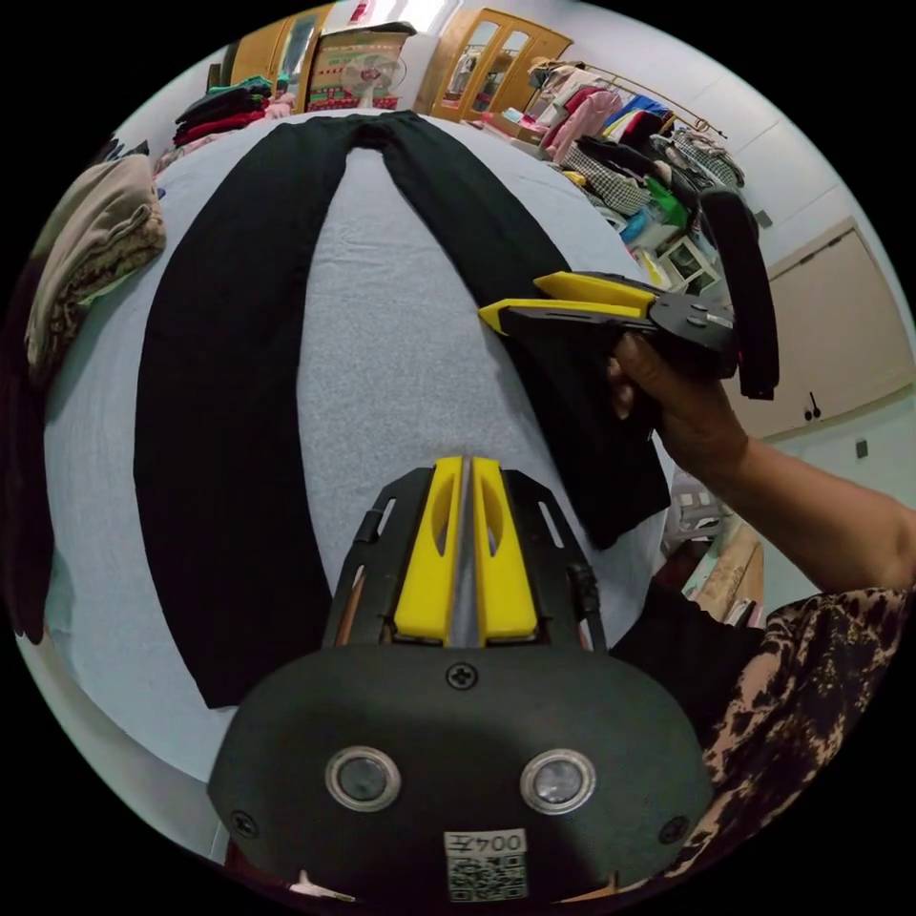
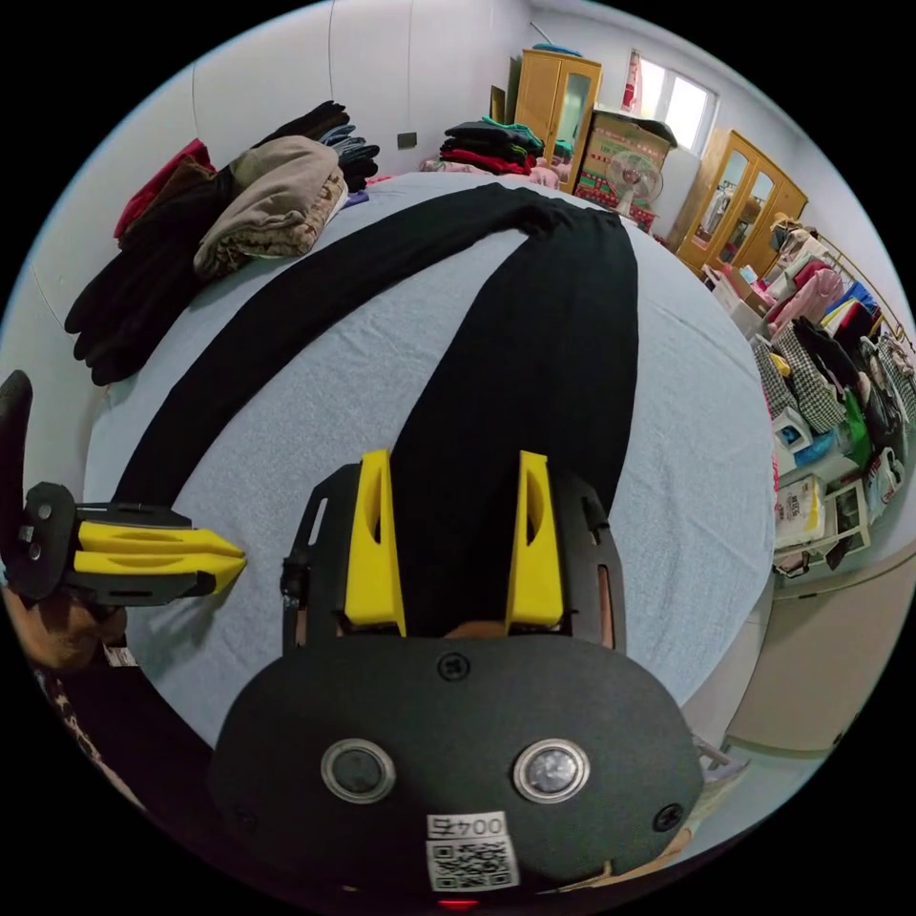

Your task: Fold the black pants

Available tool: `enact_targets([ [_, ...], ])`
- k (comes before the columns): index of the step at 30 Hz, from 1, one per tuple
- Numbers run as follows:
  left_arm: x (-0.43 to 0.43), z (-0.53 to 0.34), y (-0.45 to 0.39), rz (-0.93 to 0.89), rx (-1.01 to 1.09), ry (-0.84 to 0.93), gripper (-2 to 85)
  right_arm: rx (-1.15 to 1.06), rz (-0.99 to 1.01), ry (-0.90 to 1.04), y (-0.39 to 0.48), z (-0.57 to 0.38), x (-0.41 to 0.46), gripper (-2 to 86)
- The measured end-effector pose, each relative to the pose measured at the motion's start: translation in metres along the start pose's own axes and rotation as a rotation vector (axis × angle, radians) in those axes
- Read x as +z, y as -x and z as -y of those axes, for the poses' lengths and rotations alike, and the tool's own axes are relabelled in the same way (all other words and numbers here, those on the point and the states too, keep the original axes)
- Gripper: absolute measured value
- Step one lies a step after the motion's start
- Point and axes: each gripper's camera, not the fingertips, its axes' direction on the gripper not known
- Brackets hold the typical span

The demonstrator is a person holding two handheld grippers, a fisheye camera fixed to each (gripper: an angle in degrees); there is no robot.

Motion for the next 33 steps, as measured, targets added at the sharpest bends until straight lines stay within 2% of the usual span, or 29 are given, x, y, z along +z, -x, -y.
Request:
enact_targets([
  [33, -0.007, -0.019, -0.015, -0.016, -0.004, -0.002, 1.0, -0.001, -0.004, -0.002, 0.035, 0.008, -0.003, 18.0],
])
